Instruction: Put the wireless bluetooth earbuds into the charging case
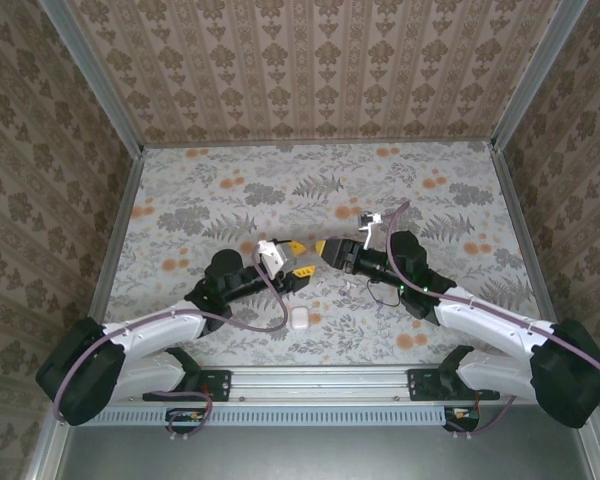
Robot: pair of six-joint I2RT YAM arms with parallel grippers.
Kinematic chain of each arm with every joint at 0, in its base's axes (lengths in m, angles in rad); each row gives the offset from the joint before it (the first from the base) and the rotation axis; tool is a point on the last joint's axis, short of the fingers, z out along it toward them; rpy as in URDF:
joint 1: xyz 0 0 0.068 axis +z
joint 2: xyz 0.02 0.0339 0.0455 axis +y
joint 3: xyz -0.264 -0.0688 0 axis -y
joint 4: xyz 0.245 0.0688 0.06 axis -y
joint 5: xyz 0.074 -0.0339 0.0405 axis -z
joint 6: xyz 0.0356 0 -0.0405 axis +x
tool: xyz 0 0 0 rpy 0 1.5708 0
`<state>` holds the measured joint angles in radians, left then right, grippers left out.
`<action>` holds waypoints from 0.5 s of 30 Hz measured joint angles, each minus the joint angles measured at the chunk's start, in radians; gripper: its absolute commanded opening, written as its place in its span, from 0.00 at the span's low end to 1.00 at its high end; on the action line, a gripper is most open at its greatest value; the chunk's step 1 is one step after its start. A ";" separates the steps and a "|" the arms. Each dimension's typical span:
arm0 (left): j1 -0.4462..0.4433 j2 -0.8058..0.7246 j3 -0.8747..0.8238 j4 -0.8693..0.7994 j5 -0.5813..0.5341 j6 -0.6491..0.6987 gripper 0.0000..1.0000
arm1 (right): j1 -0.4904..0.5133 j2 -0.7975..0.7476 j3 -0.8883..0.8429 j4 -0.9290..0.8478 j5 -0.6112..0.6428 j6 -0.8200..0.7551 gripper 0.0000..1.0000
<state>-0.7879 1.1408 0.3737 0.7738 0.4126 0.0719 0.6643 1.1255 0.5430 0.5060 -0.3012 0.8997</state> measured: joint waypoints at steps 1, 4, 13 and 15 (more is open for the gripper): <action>-0.004 0.004 0.000 0.008 -0.006 0.000 0.52 | 0.003 0.005 0.000 0.007 0.000 0.002 0.54; -0.013 0.024 0.002 0.042 -0.020 -0.001 0.51 | 0.015 0.022 0.000 0.023 -0.001 0.011 0.54; -0.018 0.072 0.002 0.130 -0.043 -0.031 0.46 | 0.046 0.060 0.000 0.057 -0.002 0.025 0.54; -0.024 0.080 0.002 0.148 -0.043 -0.040 0.43 | 0.050 0.062 0.000 0.066 -0.001 0.026 0.54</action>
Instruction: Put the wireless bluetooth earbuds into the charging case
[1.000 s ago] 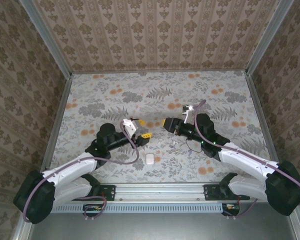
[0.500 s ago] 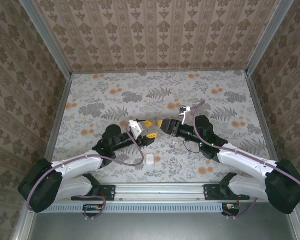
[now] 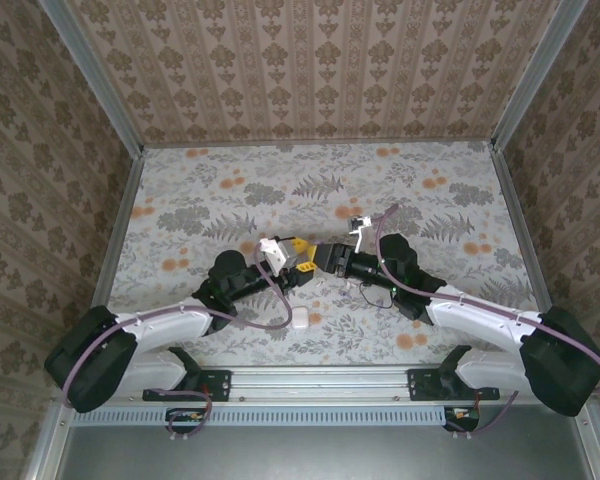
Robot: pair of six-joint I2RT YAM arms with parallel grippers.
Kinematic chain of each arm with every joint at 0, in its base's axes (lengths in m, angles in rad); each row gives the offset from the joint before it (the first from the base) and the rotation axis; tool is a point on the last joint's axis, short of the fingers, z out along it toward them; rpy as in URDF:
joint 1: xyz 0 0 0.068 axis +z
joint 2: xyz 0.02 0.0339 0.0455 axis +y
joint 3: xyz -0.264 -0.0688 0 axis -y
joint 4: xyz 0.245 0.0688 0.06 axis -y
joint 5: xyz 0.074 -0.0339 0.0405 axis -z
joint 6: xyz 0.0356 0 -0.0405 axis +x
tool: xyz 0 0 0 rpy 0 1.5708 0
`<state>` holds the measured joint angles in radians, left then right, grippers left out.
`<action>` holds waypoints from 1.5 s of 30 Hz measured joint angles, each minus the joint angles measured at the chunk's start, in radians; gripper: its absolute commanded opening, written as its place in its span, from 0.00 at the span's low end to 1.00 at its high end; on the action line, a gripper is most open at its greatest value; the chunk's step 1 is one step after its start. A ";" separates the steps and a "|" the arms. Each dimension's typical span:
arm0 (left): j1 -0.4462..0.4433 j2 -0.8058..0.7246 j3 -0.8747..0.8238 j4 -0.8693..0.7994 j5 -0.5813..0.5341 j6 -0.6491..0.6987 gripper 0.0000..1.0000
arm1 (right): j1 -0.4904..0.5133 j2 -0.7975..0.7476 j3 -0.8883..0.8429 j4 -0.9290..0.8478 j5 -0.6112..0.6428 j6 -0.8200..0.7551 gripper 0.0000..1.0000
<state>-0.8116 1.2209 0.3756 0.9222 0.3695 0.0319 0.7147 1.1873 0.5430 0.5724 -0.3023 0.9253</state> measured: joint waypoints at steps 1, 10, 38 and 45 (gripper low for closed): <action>-0.001 0.003 0.000 0.007 0.000 -0.004 0.41 | 0.002 0.000 0.000 0.003 0.000 0.002 0.54; -0.012 0.010 0.000 0.014 0.001 -0.027 0.27 | 0.006 0.000 0.000 0.007 0.018 0.014 0.54; 0.156 -0.010 0.006 0.105 0.349 -0.303 0.18 | -0.273 -0.191 0.179 -0.446 -0.497 -0.858 0.69; 0.159 0.032 0.029 0.186 0.466 -0.354 0.18 | -0.278 -0.082 0.317 -0.631 -0.633 -1.142 0.64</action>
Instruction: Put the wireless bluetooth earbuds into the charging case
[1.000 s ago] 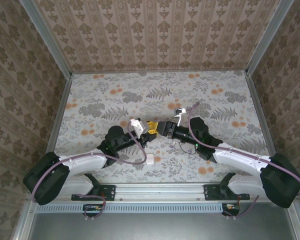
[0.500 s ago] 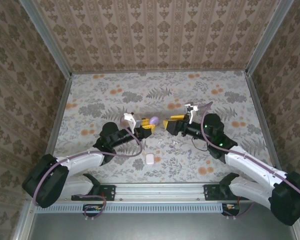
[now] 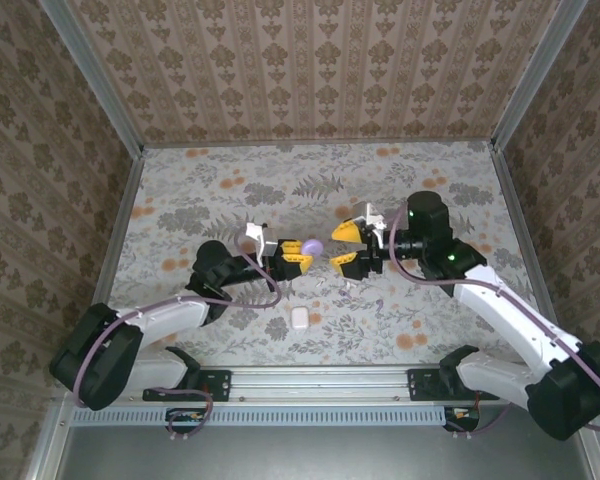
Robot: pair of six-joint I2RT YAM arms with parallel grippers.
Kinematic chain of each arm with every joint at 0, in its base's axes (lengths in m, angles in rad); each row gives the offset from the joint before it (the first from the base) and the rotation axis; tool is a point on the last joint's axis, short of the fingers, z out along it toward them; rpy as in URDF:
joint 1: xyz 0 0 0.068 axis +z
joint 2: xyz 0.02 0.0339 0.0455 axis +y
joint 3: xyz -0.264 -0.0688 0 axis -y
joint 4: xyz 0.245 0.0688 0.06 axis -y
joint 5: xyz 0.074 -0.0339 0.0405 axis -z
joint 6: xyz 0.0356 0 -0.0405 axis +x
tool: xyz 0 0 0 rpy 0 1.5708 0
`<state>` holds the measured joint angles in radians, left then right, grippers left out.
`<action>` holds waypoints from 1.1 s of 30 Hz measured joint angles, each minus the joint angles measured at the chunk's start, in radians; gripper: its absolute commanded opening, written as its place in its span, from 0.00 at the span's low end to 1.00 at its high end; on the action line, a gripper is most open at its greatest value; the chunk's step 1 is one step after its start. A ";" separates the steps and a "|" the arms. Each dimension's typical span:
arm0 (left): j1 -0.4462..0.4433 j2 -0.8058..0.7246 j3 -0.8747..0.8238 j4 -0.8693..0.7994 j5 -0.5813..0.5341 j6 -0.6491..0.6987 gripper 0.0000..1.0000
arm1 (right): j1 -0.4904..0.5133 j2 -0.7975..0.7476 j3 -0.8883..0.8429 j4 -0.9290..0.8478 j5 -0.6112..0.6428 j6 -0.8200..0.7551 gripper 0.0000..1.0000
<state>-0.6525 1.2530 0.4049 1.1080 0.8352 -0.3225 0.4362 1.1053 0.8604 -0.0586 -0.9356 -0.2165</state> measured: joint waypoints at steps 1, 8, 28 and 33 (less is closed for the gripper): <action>0.000 0.004 0.002 0.011 0.010 -0.005 0.18 | 0.000 0.021 0.011 -0.012 -0.017 -0.022 0.63; 0.000 0.010 0.011 0.054 0.055 -0.024 0.18 | 0.034 0.122 0.077 -0.090 -0.064 -0.126 0.60; -0.014 0.009 0.012 0.082 0.098 -0.013 0.48 | 0.051 0.204 0.227 -0.306 -0.146 -0.327 0.21; -0.014 -0.051 0.012 -0.058 0.043 0.093 0.61 | 0.058 0.200 0.238 -0.410 -0.047 -0.400 0.21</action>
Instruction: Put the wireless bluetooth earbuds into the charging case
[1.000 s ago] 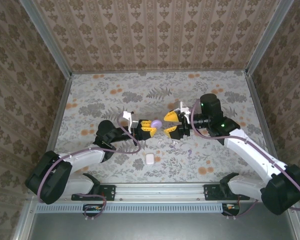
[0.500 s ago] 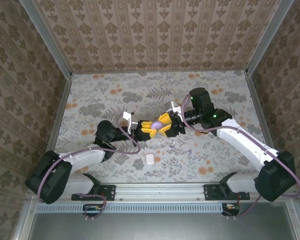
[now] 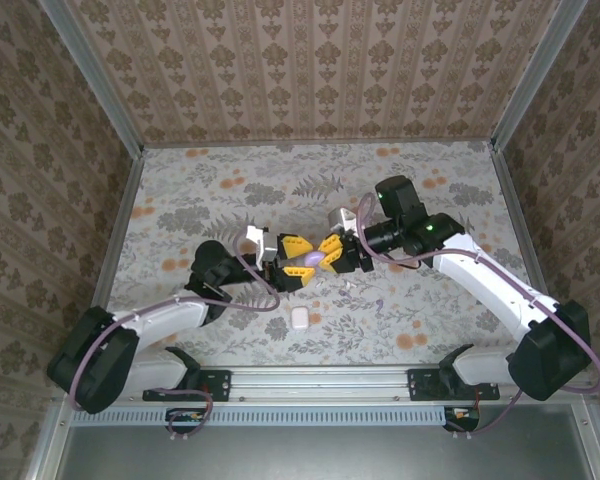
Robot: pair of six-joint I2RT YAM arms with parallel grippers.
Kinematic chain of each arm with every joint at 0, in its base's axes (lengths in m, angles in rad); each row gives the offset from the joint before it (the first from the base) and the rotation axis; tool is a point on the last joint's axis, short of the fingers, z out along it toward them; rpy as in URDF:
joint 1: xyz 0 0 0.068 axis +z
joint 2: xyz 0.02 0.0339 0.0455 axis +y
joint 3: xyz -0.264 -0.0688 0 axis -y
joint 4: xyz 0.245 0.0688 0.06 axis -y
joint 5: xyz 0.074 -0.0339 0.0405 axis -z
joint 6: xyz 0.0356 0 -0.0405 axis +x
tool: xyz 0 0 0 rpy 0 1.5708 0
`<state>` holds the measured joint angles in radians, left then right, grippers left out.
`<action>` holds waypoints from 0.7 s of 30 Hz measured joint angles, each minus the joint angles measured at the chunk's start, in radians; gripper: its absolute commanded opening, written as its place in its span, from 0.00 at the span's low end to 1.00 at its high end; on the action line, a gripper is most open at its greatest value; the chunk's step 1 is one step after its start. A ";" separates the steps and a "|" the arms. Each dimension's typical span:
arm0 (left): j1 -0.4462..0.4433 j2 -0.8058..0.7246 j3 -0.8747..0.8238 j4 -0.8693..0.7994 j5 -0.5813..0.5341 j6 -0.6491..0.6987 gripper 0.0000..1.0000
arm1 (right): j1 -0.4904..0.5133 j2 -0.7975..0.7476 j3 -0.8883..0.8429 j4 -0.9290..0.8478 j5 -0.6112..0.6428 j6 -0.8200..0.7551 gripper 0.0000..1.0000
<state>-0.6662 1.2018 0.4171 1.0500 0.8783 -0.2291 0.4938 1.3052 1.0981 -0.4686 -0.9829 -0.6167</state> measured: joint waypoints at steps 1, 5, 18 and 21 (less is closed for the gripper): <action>0.000 -0.028 0.000 -0.053 -0.012 0.041 0.60 | 0.001 -0.003 0.000 -0.021 0.031 -0.017 0.21; -0.009 -0.140 0.048 -0.385 -0.057 0.261 0.60 | 0.011 -0.017 0.002 -0.114 0.184 -0.098 0.21; -0.060 -0.152 0.116 -0.837 -0.128 0.567 0.56 | 0.144 -0.028 0.005 -0.195 0.378 -0.241 0.21; -0.064 -0.151 0.117 -0.850 -0.128 0.579 0.55 | 0.160 -0.021 0.019 -0.194 0.377 -0.248 0.20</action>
<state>-0.7307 1.0508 0.5339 0.2005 0.7506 0.3496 0.6537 1.2839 1.1168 -0.6624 -0.6056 -0.8650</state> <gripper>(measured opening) 0.556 0.206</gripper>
